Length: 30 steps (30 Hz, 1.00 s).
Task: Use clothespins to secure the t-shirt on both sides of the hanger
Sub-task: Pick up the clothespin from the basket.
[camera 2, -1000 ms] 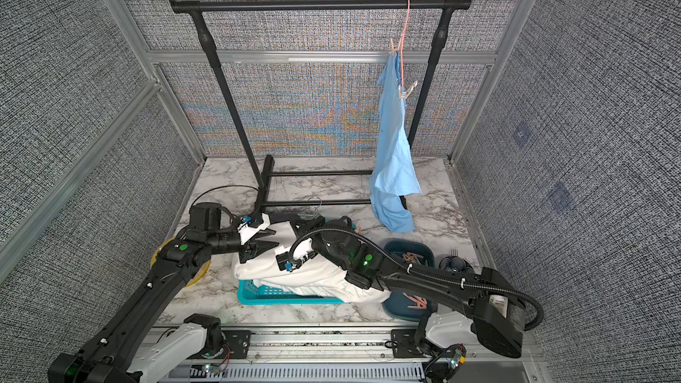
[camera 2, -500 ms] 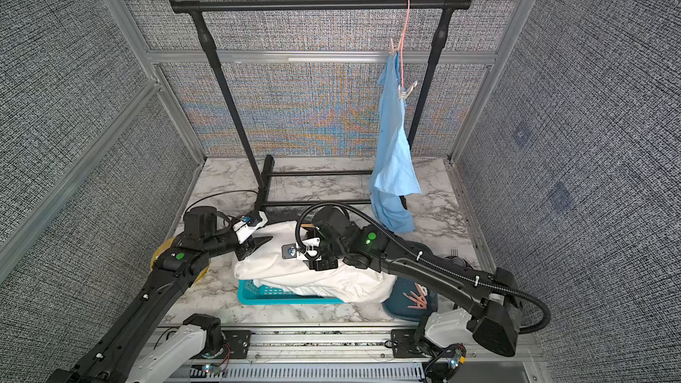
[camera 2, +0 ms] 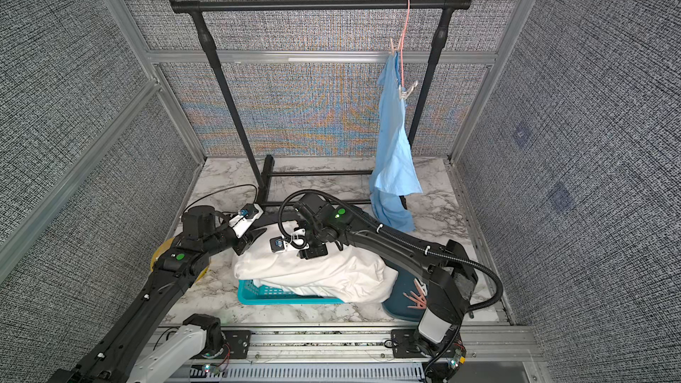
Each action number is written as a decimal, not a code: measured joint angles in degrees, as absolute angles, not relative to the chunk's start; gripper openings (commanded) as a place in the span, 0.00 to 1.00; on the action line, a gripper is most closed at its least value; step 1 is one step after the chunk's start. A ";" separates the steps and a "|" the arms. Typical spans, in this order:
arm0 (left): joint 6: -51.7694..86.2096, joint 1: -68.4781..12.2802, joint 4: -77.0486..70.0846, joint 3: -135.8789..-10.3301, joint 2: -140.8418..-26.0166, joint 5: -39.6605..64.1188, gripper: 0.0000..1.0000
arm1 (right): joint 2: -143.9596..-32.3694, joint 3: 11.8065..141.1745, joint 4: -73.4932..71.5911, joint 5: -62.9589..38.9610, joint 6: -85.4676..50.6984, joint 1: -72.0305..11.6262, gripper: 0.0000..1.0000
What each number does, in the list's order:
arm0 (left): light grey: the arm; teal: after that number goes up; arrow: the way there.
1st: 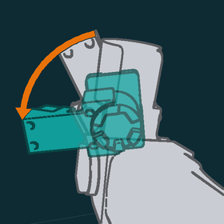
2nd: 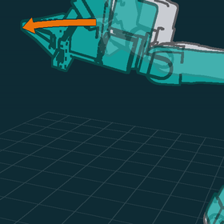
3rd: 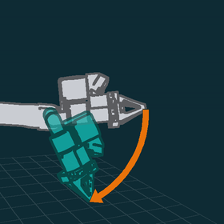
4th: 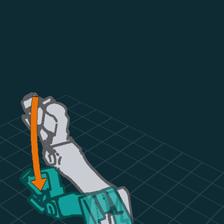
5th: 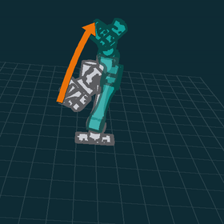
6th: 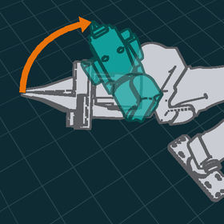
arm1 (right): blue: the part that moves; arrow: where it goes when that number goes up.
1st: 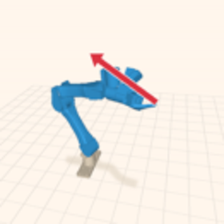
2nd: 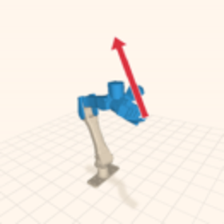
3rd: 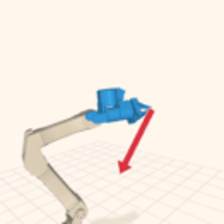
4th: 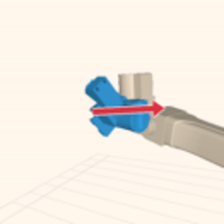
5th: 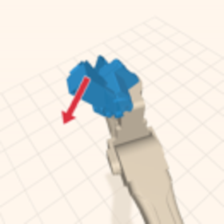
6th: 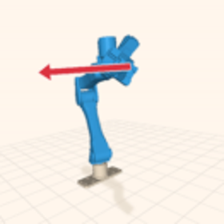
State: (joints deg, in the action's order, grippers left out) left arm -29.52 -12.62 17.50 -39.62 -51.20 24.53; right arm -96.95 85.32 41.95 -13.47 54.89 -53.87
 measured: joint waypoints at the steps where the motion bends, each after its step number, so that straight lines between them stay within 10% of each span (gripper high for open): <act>1: -29.45 -12.60 17.39 -39.62 -51.18 24.08 0.47 | -97.67 85.80 42.19 -13.26 55.22 -53.60 0.42; 19: -28.03 -11.88 16.40 -39.59 -51.22 22.46 0.48 | -104.73 88.49 43.07 -8.19 56.55 -52.80 0.29; 30: -28.05 -11.86 15.99 -39.38 -50.94 22.44 0.49 | -103.22 87.99 42.92 -7.44 55.05 -53.30 0.00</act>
